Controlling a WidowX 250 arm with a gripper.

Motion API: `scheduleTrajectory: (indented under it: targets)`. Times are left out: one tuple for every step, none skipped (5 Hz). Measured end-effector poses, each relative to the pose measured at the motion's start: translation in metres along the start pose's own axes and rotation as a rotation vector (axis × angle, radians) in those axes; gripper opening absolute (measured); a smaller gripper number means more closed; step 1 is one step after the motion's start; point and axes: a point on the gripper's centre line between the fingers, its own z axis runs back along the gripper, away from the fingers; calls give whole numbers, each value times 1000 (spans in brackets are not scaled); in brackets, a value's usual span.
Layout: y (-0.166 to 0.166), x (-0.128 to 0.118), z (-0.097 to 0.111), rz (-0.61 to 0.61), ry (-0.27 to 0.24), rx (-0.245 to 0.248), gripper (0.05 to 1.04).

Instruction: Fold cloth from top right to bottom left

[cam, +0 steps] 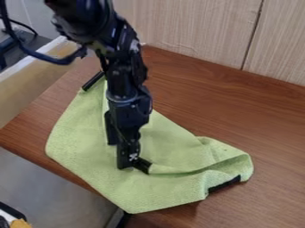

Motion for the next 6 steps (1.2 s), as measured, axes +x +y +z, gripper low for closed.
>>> scheduleTrajectory:
  targets:
    - [0, 3, -3, -21, 22, 14, 1001]
    - [9, 18, -3, -28, 10, 30, 1001]
    - [18, 44, -2, -41, -27, 43, 1001]
    - [31, 78, 1, -71, -69, 67, 1001]
    - [43, 108, 3, -110, -107, 73, 1001]
    - [52, 139, 5, -158, -117, 78, 1001]
